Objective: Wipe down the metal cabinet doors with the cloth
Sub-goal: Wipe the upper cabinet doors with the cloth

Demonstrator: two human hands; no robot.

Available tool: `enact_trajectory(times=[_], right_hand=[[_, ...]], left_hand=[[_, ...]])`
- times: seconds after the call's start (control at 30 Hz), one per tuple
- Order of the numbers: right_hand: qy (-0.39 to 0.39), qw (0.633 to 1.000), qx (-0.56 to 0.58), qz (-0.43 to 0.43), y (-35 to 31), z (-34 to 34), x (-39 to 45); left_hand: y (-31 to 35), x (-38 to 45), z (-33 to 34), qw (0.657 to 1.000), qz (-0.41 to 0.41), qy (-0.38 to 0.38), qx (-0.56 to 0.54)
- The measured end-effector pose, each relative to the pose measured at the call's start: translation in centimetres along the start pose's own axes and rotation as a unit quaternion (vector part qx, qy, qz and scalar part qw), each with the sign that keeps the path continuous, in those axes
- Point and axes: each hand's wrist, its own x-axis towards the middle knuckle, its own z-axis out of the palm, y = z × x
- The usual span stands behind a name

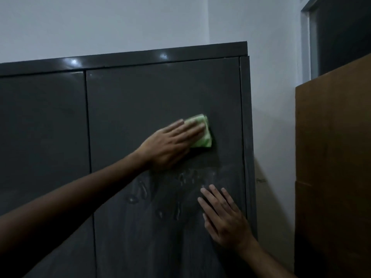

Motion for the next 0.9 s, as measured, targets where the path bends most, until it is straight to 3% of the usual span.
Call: enact_trajectory(times=[0.07,0.13,0.2,0.27,0.3,0.33,0.4,0.47,0.5,0.57,0.63,0.7,0.73,0.77,0.83,0.9], right_hand=[[-0.002,1.000,0.002,0.002,0.1,0.0,0.0],[-0.002,1.000,-0.003,0.002,-0.1,0.0,0.1],[0.004,1.000,-0.009,0.003,-0.2,0.0,0.1],[0.005,1.000,-0.006,0.005,-0.2,-0.1,0.2],[0.003,1.000,-0.001,0.006,-0.2,-0.2,0.3],[0.002,1.000,0.003,0.008,-0.2,-0.2,0.3],[0.000,1.000,0.008,0.012,-0.1,-0.3,0.3],[0.000,1.000,0.010,0.014,-0.2,-0.2,0.3],[0.001,1.000,0.009,0.013,-0.2,-0.3,0.2],[0.004,1.000,0.001,0.010,-0.2,-0.3,0.2],[0.004,1.000,-0.006,0.008,-0.2,-0.2,0.3],[0.006,1.000,-0.004,0.012,-0.3,-0.3,0.3],[0.009,1.000,-0.003,0.016,-0.3,-0.2,0.3],[0.010,1.000,-0.001,0.021,-0.4,-0.2,0.2],[0.008,0.999,0.016,0.026,-0.4,-0.1,0.1],[0.002,0.999,0.033,0.025,-0.2,-0.3,0.0]], left_hand=[[-1.7,-0.4,-0.2,1.000,0.028,0.002,0.004],[-3.7,0.7,-0.6,0.992,-0.109,0.067,0.000],[-4.4,3.3,-1.6,0.941,-0.309,0.136,-0.007],[-2.6,7.0,-2.1,0.893,-0.414,0.172,-0.033],[-1.2,8.5,-2.0,0.901,-0.397,0.169,-0.047],[0.3,9.6,-1.7,0.930,-0.330,0.148,-0.060],[3.7,10.0,-0.5,0.990,-0.099,0.060,-0.081],[5.7,8.3,0.7,0.990,0.110,-0.041,-0.073],[5.5,7.5,1.1,0.982,0.167,-0.062,-0.068],[3.4,7.0,1.0,0.984,0.159,-0.050,-0.064],[1.4,7.3,0.3,0.997,0.035,0.023,-0.071],[2.8,8.1,-0.2,0.985,-0.130,0.084,-0.080],[4.7,8.5,0.3,0.980,-0.154,0.089,-0.087],[6.8,8.6,0.9,0.986,-0.115,0.068,-0.101],[10.0,7.7,2.2,0.993,0.061,-0.005,-0.103],[9.4,6.7,2.4,0.982,0.167,-0.050,-0.079]])
